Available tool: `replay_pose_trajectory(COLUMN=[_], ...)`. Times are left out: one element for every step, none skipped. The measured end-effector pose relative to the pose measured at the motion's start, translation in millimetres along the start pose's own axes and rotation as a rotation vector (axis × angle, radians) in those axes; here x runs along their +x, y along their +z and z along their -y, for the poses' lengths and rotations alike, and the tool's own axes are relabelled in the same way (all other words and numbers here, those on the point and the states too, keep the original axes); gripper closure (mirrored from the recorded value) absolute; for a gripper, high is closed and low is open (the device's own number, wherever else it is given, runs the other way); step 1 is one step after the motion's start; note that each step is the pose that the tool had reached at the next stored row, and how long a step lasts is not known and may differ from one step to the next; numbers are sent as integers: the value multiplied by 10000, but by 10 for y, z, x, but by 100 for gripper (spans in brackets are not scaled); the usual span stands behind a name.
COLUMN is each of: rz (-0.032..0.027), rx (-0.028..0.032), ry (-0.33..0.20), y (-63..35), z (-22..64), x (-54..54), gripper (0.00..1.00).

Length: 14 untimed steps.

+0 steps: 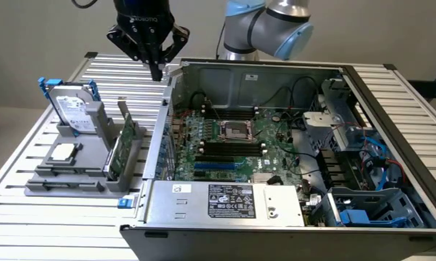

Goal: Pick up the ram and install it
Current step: 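Reach for the ram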

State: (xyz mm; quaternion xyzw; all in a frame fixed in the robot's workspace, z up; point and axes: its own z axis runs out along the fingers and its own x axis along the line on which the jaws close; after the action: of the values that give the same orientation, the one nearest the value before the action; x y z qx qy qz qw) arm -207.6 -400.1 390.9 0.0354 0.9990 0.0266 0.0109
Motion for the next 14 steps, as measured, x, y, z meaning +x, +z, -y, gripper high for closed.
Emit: replay_pose_trajectory(rz=[0, 0, 0, 0, 0, -1, -1, 0, 0, 0, 0, 0, 0, 0], rx=[-1, 0, -1, 0, 0, 0, 0, 0, 0, 0, 0, -1, 0, -1], ry=[0, -1, -1, 0, 1, 0, -1, -1, -1, 0, 0, -1, -1, 0], y=[2, 5, 9, 13, 19, 26, 34, 42, 49, 57, 64, 72, 79, 86], z=[5, 11, 17, 25, 33, 43, 53, 63, 73, 83, 93, 104, 113, 123], x=[45, 89, 134, 183, 228, 272, 316, 361, 406, 450, 495, 543, 588, 633], gripper=[89, 89, 89, 89, 89, 89, 89, 89, 89, 89, 89, 89, 89, 89])
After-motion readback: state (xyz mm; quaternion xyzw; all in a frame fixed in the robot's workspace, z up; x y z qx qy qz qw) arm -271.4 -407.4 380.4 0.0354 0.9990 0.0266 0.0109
